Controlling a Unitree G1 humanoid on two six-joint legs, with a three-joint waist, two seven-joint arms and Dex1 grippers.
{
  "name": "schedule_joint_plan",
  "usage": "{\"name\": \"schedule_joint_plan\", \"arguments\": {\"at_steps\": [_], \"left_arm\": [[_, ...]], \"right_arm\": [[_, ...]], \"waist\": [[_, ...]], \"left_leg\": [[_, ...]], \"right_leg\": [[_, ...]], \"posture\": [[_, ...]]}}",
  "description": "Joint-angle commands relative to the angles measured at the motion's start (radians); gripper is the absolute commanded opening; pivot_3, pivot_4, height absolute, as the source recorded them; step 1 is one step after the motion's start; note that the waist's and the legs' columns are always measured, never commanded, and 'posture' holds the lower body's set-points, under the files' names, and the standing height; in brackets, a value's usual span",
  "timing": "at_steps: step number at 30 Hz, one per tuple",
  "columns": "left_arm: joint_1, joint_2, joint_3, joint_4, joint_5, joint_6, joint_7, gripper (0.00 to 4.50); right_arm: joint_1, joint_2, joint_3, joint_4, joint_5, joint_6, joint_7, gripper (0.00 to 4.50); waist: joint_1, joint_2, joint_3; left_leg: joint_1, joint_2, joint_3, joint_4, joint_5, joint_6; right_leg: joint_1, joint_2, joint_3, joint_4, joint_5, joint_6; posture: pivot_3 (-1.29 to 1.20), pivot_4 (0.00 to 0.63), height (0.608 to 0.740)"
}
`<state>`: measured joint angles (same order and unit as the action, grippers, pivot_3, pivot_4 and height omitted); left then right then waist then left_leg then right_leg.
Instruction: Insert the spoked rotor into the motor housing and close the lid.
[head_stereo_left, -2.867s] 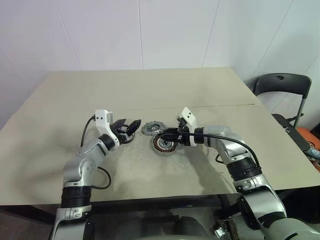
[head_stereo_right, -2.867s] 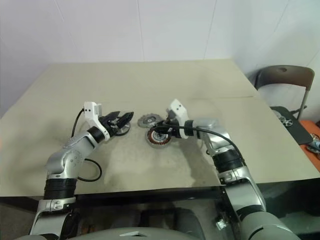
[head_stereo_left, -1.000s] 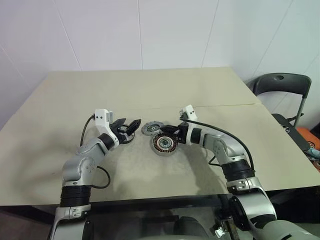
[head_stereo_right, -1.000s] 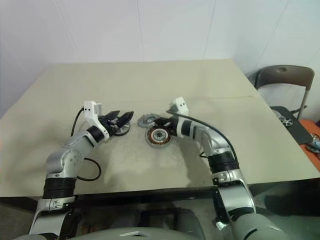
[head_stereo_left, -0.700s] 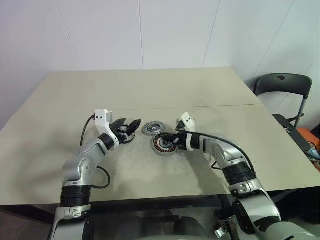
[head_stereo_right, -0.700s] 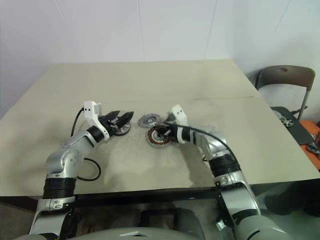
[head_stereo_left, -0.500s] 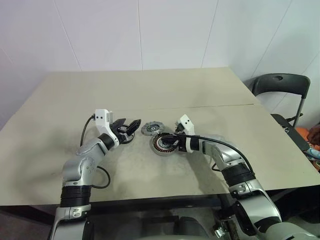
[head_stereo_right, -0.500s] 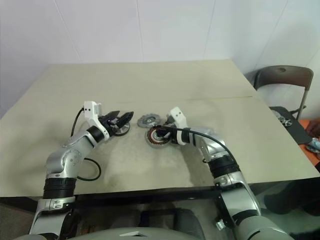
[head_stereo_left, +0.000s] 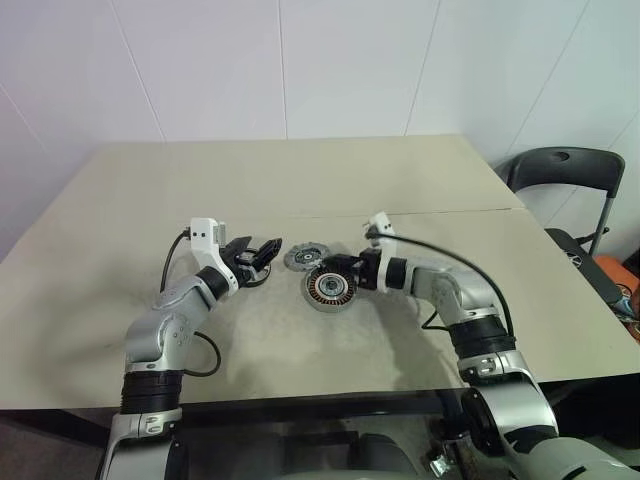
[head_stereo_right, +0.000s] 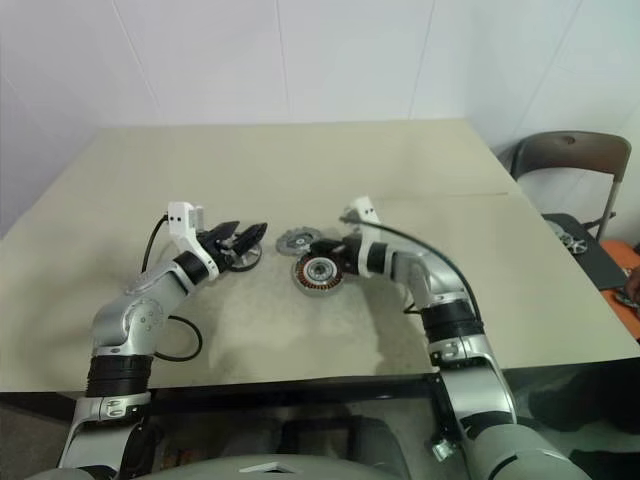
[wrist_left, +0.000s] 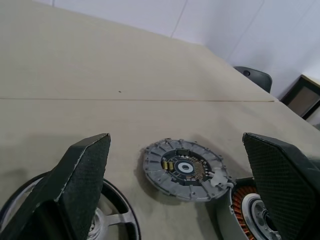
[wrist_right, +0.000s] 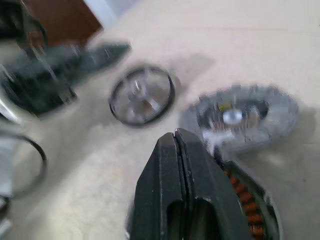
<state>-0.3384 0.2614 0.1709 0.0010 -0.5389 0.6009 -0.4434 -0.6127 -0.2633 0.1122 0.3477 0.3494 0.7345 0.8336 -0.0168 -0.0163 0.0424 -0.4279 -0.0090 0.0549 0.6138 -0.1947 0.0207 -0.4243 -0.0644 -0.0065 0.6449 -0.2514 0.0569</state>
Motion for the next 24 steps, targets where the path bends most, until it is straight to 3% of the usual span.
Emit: {"name": "schedule_joint_plan", "arguments": {"at_steps": [1, 8, 14, 18, 24], "left_arm": [[-0.029, 0.003, 0.004, -0.011, 0.001, -0.019, -0.006, 4.50], [-0.023, 0.001, 0.005, -0.016, 0.004, -0.018, -0.004, 4.50], [-0.019, -0.008, -0.002, -0.025, 0.006, -0.018, -0.001, 4.50], [-0.032, -0.004, 0.002, -0.011, 0.007, -0.019, -0.006, 4.50], [-0.040, -0.006, 0.003, 0.002, 0.010, -0.027, -0.012, 4.50]], "right_arm": [[0.034, -0.032, 0.121, -0.011, -0.123, -0.104, 0.003, 0.02], [0.020, -0.019, 0.064, 0.010, -0.083, -0.100, 0.001, 0.02], [-0.043, 0.030, -0.158, -0.041, 0.180, 0.130, 0.022, 0.02], [-0.036, 0.010, -0.093, -0.039, 0.114, 0.086, 0.015, 0.02], [0.030, -0.045, 0.159, 0.020, -0.151, -0.122, -0.021, 0.02]], "waist": [[-0.001, 0.001, 0.000], [-0.002, 0.000, -0.001], [0.001, 0.000, -0.001], [0.000, 0.000, -0.001], [-0.003, 0.001, -0.001]], "left_leg": [[0.000, 0.000, 0.000, 0.000, 0.000, 0.000], [0.002, 0.000, 0.000, 0.000, 0.000, 0.000], [0.001, 0.000, 0.000, 0.000, 0.000, 0.000], [0.000, 0.000, 0.000, 0.000, 0.000, 0.000], [0.000, 0.000, 0.001, 0.000, 0.000, 0.000]], "right_leg": [[0.000, 0.000, 0.000, 0.000, 0.000, 0.000], [0.001, 0.000, 0.000, 0.001, 0.000, 0.000], [0.000, 0.000, -0.001, 0.001, 0.000, 0.000], [0.000, 0.000, 0.000, 0.000, 0.000, 0.000], [-0.001, -0.001, 0.000, 0.000, 0.000, 0.000]], "posture": [[0.00, 0.000, 0.740], [0.00, 0.000, 0.740], [0.00, 0.000, 0.740], [0.00, 0.000, 0.740], [0.00, 0.000, 0.740]]}}
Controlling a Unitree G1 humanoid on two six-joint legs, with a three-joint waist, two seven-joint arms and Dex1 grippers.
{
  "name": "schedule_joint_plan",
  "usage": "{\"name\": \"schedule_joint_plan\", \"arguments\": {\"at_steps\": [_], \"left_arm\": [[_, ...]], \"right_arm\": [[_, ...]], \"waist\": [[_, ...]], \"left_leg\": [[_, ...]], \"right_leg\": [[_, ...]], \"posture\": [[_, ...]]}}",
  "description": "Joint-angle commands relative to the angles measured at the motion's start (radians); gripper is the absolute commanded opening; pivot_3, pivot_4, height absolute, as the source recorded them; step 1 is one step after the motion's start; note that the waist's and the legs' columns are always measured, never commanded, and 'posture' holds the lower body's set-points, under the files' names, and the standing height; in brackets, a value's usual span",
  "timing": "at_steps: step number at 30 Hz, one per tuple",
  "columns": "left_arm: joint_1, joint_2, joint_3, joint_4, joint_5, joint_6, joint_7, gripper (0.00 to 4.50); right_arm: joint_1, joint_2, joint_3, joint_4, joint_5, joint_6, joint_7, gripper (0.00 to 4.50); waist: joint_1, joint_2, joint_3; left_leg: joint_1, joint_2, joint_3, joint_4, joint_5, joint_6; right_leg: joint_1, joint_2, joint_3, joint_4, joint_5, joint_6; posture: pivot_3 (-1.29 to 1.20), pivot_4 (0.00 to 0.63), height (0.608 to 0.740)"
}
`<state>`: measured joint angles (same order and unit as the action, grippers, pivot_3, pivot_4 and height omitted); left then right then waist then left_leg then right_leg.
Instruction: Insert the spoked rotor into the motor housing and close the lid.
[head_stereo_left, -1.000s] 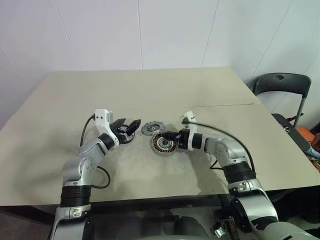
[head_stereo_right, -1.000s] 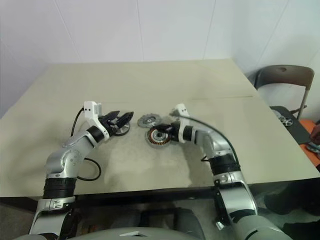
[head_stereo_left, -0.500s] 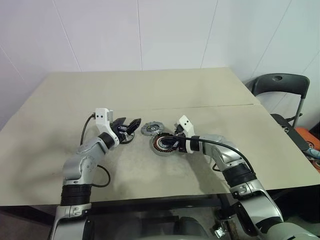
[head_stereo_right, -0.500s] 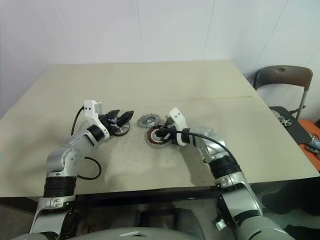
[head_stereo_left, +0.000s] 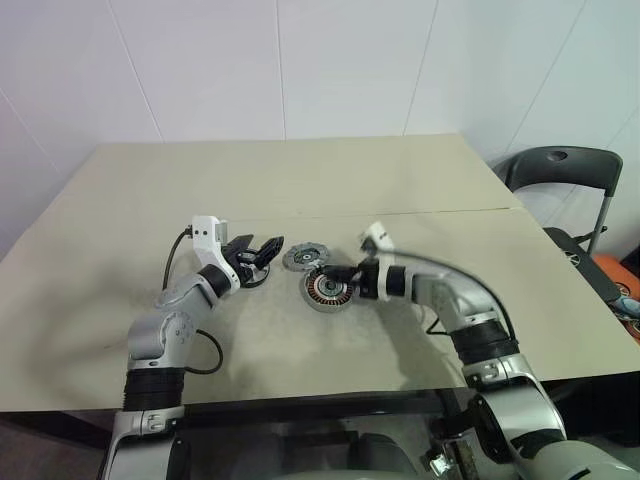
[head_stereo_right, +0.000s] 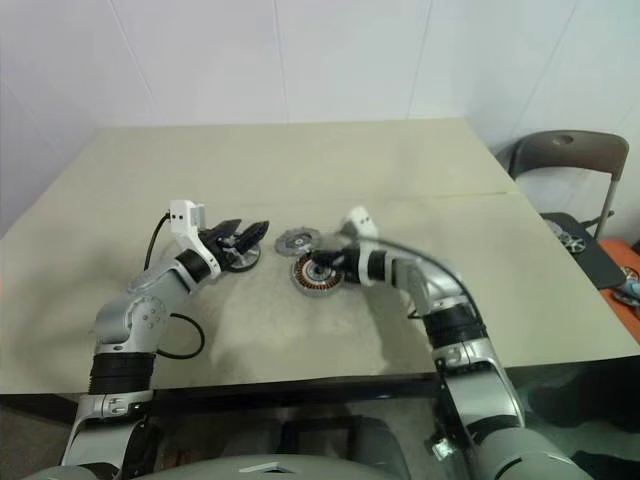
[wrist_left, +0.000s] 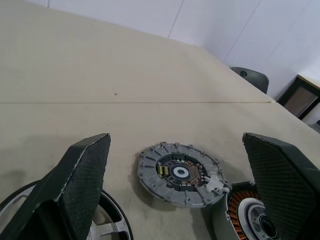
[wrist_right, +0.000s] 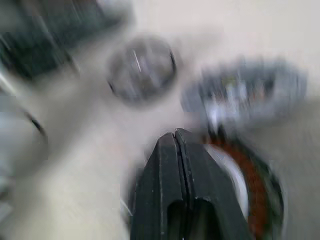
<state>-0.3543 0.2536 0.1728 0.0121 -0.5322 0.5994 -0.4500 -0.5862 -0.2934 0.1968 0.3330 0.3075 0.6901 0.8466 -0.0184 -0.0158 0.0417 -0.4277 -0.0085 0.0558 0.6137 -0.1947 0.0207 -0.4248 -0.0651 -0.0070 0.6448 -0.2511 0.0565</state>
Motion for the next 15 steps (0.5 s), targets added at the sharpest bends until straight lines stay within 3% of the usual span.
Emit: {"name": "schedule_joint_plan", "arguments": {"at_steps": [1, 4, 11, 15], "left_arm": [[-0.024, 0.001, 0.000, -0.007, 0.005, -0.027, -0.006, 4.50], [-0.023, 0.001, -0.001, -0.006, 0.005, -0.028, -0.007, 4.50], [-0.015, -0.001, -0.003, -0.019, 0.006, -0.024, -0.003, 4.50], [-0.020, 0.002, -0.003, -0.016, 0.005, -0.022, -0.005, 4.50]], "right_arm": [[0.007, -0.017, 0.086, 0.051, -0.128, -0.098, -0.039, 0.02], [0.005, -0.007, 0.046, 0.051, -0.096, -0.090, -0.026, 0.02], [-0.057, 0.050, -0.202, -0.053, 0.197, 0.135, 0.024, 0.02], [-0.072, 0.057, -0.193, -0.052, 0.187, 0.129, -0.002, 0.02]], "waist": [[-0.003, 0.000, -0.002], [-0.002, -0.001, -0.002], [0.003, 0.000, -0.002], [0.000, 0.000, -0.002]], "left_leg": [[0.001, 0.000, 0.000, 0.000, 0.000, 0.000], [0.003, 0.000, 0.000, 0.000, 0.000, 0.000], [0.002, 0.001, 0.000, 0.001, 0.000, 0.000], [0.000, 0.001, 0.000, 0.000, 0.000, 0.000]], "right_leg": [[0.001, 0.000, 0.000, 0.000, 0.000, 0.000], [0.003, 0.000, -0.001, 0.000, 0.001, -0.001], [0.001, 0.000, -0.002, 0.000, 0.002, -0.002], [-0.001, 0.000, -0.002, 0.000, 0.002, -0.002]], "posture": [[0.00, 0.000, 0.740], [0.00, 0.000, 0.740], [0.00, 0.000, 0.740], [0.00, 0.000, 0.740]]}}
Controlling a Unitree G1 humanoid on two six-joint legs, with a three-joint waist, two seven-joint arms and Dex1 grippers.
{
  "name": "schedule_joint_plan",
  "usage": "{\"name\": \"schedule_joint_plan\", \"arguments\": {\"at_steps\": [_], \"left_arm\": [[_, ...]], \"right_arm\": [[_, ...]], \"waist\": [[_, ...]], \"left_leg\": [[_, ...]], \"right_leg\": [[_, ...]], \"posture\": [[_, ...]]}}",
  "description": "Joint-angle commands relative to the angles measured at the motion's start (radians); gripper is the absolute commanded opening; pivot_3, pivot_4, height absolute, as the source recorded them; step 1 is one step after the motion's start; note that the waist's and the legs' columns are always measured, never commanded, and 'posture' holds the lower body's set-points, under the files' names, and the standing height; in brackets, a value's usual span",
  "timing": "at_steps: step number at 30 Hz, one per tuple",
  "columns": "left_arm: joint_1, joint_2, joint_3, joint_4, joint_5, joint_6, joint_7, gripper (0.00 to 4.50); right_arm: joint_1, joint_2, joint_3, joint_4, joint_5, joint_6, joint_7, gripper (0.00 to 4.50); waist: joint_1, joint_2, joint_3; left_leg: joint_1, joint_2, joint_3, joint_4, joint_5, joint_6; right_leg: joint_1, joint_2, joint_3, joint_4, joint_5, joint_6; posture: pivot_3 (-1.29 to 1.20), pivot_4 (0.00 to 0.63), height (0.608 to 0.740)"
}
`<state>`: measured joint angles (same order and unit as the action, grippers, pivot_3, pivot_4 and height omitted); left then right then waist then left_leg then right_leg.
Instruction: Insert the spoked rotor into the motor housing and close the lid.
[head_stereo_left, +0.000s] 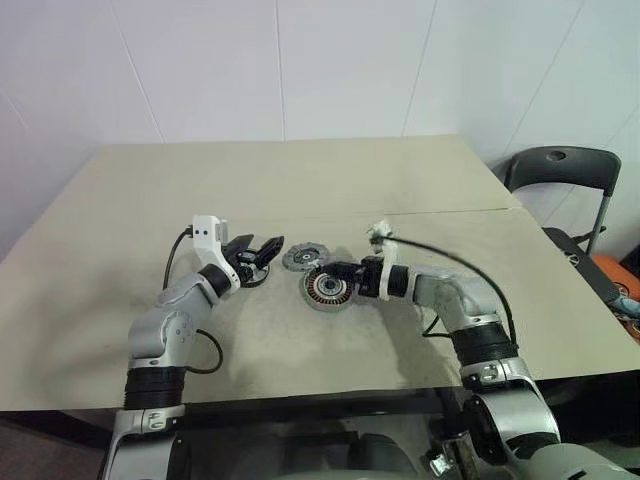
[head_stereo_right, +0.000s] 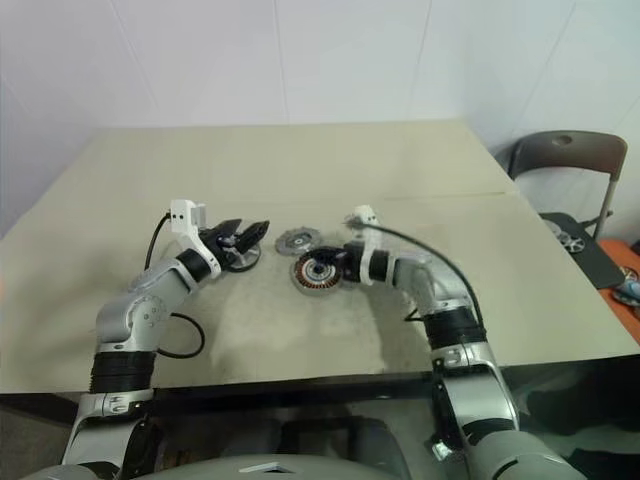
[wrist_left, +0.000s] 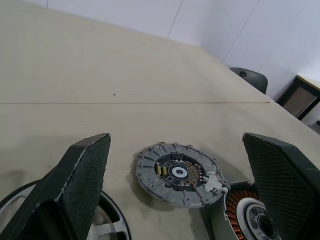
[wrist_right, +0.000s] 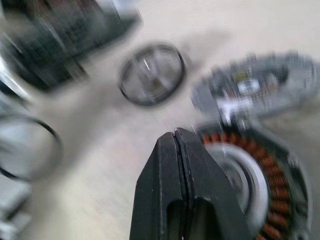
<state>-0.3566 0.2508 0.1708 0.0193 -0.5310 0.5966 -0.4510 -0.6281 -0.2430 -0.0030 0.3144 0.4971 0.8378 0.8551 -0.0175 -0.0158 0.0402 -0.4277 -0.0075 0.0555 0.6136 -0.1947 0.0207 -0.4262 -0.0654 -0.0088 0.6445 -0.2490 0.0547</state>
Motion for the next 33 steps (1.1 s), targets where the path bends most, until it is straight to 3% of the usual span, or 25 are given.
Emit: {"name": "schedule_joint_plan", "arguments": {"at_steps": [1, 6, 10, 14, 22, 26, 29, 33], "left_arm": [[-0.020, 0.007, 0.000, -0.020, 0.004, -0.019, -0.005, 4.50], [-0.025, 0.014, 0.004, -0.011, 0.004, -0.019, -0.010, 4.50], [-0.022, 0.017, 0.005, -0.011, 0.003, -0.020, -0.011, 4.50], [-0.018, 0.015, 0.000, -0.014, 0.005, -0.022, -0.010, 4.50], [-0.016, 0.009, -0.006, -0.021, 0.007, -0.019, -0.006, 4.50], [-0.017, 0.011, -0.006, -0.015, 0.008, -0.021, -0.010, 4.50], [-0.020, 0.011, -0.005, -0.010, 0.008, -0.023, -0.011, 4.50], [-0.024, 0.013, -0.002, -0.002, 0.010, -0.027, -0.013, 4.50]], "right_arm": [[-0.022, 0.002, 0.043, -0.025, -0.041, -0.043, -0.016, 0.02], [0.036, -0.044, 0.255, 0.041, -0.273, -0.214, -0.046, 0.02], [0.054, -0.048, 0.256, 0.036, -0.274, -0.232, -0.024, 0.02], [0.040, -0.031, 0.186, 0.021, -0.207, -0.199, -0.012, 0.02], [-0.064, 0.030, -0.103, 0.018, 0.064, 0.021, -0.059, 0.02], [-0.045, 0.009, 0.000, 0.032, -0.038, -0.035, -0.060, 0.02], [-0.003, -0.014, 0.144, 0.056, -0.177, -0.133, -0.064, 0.02], [0.025, -0.014, 0.189, 0.056, -0.217, -0.169, -0.054, 0.02]], "waist": [[-0.001, 0.000, 0.000], [0.000, 0.000, 0.000], [-0.001, 0.001, -0.001], [0.002, 0.001, -0.001], [0.001, 0.001, 0.000], [0.000, 0.001, 0.000], [-0.001, 0.001, 0.000], [-0.002, 0.001, 0.000]], "left_leg": [[0.000, 0.000, 0.000, 0.000, 0.000, 0.000], [0.000, 0.000, 0.000, -0.001, 0.000, 0.000], [0.001, 0.000, 0.000, 0.000, 0.000, 0.000], [0.001, 0.000, 0.000, 0.000, 0.000, 0.000], [-0.001, 0.000, 0.000, 0.000, 0.000, 0.000], [0.000, 0.000, 0.000, -0.001, 0.000, 0.000], [0.000, 0.000, 0.000, -0.002, 0.000, 0.000], [-0.001, 0.000, 0.001, -0.002, 0.000, 0.000]], "right_leg": [[0.000, 0.000, 0.000, 0.000, 0.000, 0.000], [0.000, 0.000, 0.000, -0.001, 0.000, 0.000], [0.002, 0.000, 0.000, -0.002, 0.000, 0.000], [0.002, -0.001, 0.000, -0.002, 0.000, 0.000], [0.000, -0.001, 0.000, -0.002, 0.000, 0.000], [0.000, -0.001, 0.000, -0.002, 0.000, 0.000], [0.000, -0.001, 0.000, -0.003, 0.000, 0.000], [0.000, -0.001, 0.000, -0.005, 0.000, 0.000]], "posture": [[0.00, 0.000, 0.740], [0.00, 0.000, 0.740], [0.00, 0.000, 0.740], [0.00, 0.000, 0.740], [0.00, 0.000, 0.740], [0.00, 0.000, 0.740], [0.00, 0.000, 0.740], [0.00, 0.000, 0.740]]}}
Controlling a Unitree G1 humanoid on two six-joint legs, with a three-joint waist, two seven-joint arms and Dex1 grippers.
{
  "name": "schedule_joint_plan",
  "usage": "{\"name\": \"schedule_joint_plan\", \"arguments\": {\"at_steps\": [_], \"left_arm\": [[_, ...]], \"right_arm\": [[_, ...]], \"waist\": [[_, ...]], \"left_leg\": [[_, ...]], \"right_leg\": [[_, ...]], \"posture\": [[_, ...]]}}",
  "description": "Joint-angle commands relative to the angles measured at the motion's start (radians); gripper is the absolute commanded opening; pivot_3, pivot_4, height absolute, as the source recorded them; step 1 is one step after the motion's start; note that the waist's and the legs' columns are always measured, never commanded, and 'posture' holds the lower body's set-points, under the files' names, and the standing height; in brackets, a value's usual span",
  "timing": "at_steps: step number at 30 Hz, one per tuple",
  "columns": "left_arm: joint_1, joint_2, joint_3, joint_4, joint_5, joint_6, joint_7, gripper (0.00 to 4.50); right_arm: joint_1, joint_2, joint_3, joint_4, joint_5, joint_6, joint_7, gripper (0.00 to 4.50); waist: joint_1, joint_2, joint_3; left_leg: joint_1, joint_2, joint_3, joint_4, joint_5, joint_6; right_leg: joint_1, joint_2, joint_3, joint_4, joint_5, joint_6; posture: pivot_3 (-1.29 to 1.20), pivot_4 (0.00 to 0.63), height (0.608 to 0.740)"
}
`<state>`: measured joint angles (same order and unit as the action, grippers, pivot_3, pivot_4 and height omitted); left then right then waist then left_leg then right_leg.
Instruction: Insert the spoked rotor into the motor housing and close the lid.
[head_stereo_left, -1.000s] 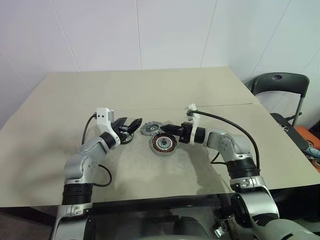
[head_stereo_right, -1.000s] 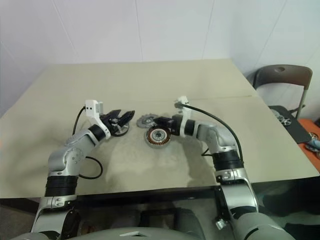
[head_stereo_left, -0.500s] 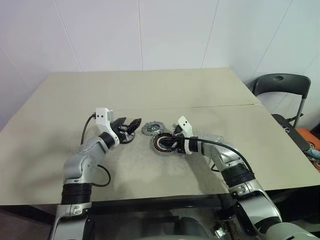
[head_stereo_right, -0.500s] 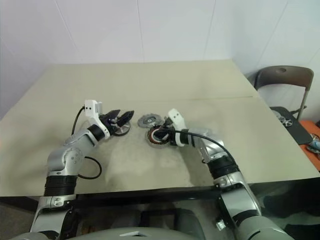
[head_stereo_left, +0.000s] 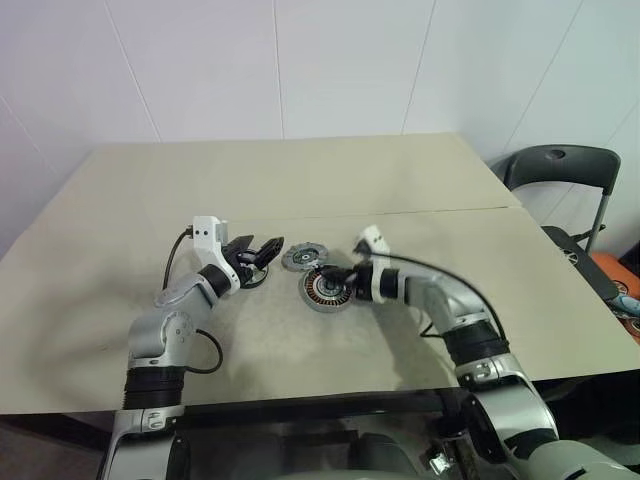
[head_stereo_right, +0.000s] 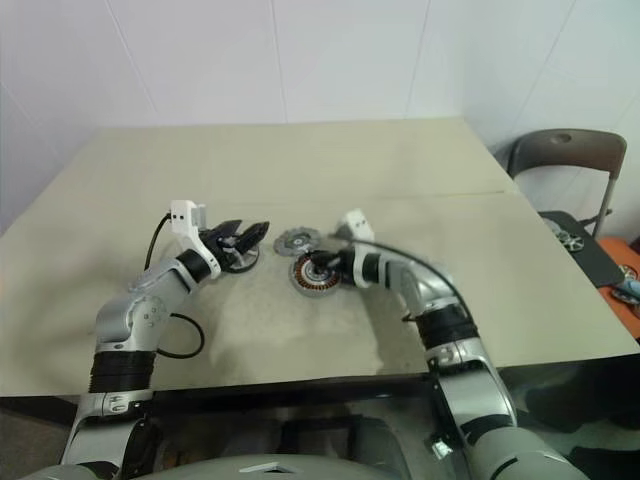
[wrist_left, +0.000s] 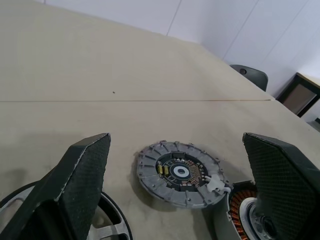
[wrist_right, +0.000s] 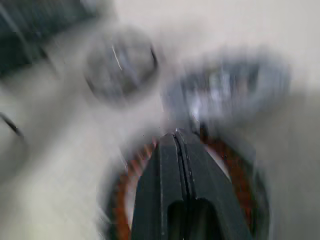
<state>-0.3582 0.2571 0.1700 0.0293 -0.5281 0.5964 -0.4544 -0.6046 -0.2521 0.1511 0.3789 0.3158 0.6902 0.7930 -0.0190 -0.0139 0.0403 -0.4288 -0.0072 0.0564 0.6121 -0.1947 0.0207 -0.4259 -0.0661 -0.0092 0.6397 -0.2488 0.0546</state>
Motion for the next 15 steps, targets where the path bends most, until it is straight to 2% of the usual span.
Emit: {"name": "schedule_joint_plan", "arguments": {"at_steps": [1, 6, 10, 15], "left_arm": [[-0.023, 0.007, 0.001, -0.010, 0.007, -0.027, -0.010, 4.50], [-0.020, 0.008, 0.003, -0.006, 0.010, -0.030, -0.012, 4.50], [-0.017, 0.003, 0.000, -0.014, 0.010, -0.030, -0.007, 4.50], [-0.017, 0.001, -0.002, -0.015, 0.009, -0.030, -0.003, 4.50]], "right_arm": [[0.004, -0.004, 0.037, -0.010, -0.039, -0.025, 0.009, 0.02], [-0.016, 0.003, -0.005, 0.015, -0.026, -0.024, -0.002, 0.02], [-0.051, 0.036, -0.133, -0.001, 0.096, 0.039, 0.000, 0.02], [-0.080, 0.053, -0.205, -0.021, 0.171, 0.089, -0.002, 0.02]], "waist": [[-0.001, -0.001, 0.000], [0.000, -0.001, 0.000], [0.001, 0.000, 0.000], [0.002, 0.000, 0.000]], "left_leg": [[0.000, 0.000, 0.000, 0.000, 0.000, 0.000], [0.001, 0.000, 0.000, 0.000, 0.000, 0.000], [0.001, 0.000, 0.000, 0.000, 0.000, 0.000], [0.001, 0.000, 0.000, 0.000, 0.000, 0.000]], "right_leg": [[0.000, 0.000, 0.000, 0.000, 0.000, 0.000], [0.001, 0.000, 0.000, 0.000, 0.000, 0.000], [0.001, 0.000, 0.000, 0.000, 0.000, 0.000], [0.000, 0.000, 0.000, 0.000, 0.000, 0.000]], "posture": [[0.00, 0.000, 0.740], [0.00, 0.000, 0.740], [0.00, 0.000, 0.740], [0.00, 0.000, 0.740]]}}
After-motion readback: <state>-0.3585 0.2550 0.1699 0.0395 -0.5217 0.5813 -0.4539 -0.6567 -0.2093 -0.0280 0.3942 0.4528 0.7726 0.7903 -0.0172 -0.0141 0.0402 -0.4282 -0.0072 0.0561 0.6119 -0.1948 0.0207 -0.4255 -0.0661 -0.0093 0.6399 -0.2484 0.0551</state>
